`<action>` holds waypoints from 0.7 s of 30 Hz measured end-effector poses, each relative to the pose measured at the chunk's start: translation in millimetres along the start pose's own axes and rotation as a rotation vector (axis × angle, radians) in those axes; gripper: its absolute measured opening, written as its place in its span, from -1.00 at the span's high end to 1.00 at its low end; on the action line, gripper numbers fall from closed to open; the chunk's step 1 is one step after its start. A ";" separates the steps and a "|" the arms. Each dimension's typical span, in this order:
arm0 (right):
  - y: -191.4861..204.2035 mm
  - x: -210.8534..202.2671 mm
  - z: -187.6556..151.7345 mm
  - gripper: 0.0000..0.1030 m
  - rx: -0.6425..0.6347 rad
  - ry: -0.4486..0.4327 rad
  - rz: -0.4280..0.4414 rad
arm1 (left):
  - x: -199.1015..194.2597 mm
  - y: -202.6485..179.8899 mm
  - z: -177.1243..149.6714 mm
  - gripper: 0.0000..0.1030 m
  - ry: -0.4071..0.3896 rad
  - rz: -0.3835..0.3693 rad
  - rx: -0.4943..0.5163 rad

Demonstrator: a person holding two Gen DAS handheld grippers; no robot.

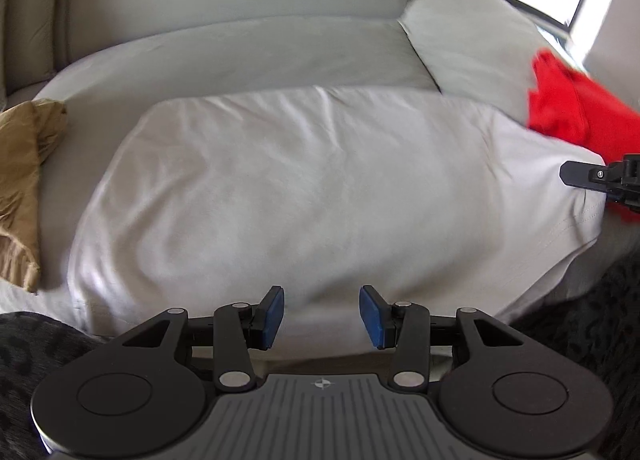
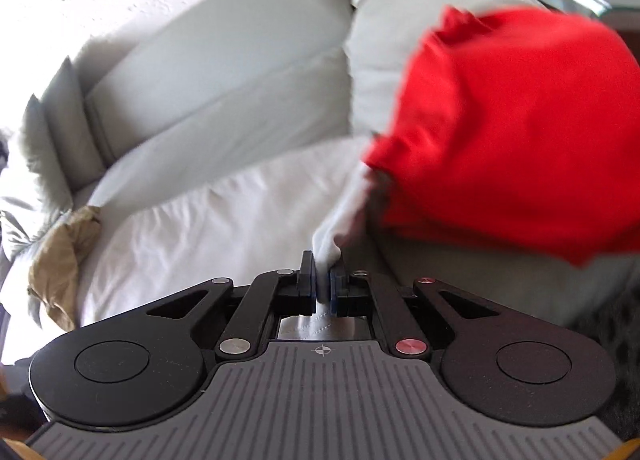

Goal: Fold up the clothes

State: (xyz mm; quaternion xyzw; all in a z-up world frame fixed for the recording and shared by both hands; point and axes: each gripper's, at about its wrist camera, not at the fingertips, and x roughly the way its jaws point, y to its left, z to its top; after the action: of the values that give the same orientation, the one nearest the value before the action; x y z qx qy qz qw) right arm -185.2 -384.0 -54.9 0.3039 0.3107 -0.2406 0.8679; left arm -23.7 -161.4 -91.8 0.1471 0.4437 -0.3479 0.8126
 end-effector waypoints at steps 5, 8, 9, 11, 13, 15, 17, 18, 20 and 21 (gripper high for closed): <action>63.5 13.6 14.5 0.89 -0.132 -0.011 0.045 | -24.2 49.9 9.5 0.18 -0.088 0.047 -0.120; 108.8 21.1 15.0 0.89 -0.244 -0.008 0.085 | -36.7 83.8 13.8 0.18 -0.135 0.098 -0.196; 123.8 25.8 13.0 0.89 -0.276 -0.002 0.102 | -40.3 95.0 15.0 0.18 -0.149 0.115 -0.224; 152.2 36.8 7.1 0.89 -0.327 0.017 0.146 | -47.0 115.2 16.5 0.18 -0.171 0.143 -0.275; 182.9 48.5 -1.6 0.89 -0.377 0.045 0.198 | -54.8 131.7 17.4 0.17 -0.194 0.167 -0.317; 208.2 66.3 -15.8 0.89 -0.417 0.096 0.235 | -60.1 144.5 16.3 0.17 -0.205 0.183 -0.338; 227.3 89.6 -32.1 0.89 -0.439 0.175 0.258 | -60.9 154.9 15.2 0.17 -0.203 0.193 -0.352; 234.4 101.4 -41.3 0.89 -0.442 0.225 0.256 | -60.6 159.4 14.1 0.17 -0.199 0.195 -0.359; 238.6 120.4 -57.6 0.89 -0.457 0.275 0.226 | -59.8 166.4 11.5 0.17 -0.194 0.185 -0.376; 238.5 124.7 -61.8 0.89 -0.460 0.276 0.218 | -59.3 168.5 9.9 0.17 -0.194 0.179 -0.384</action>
State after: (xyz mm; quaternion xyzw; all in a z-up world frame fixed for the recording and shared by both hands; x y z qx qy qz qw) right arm 21.3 -203.8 -88.7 0.1608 0.4379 -0.0253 0.8842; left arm 78.1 -20.6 -49.1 -0.0058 0.4068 -0.1963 0.8921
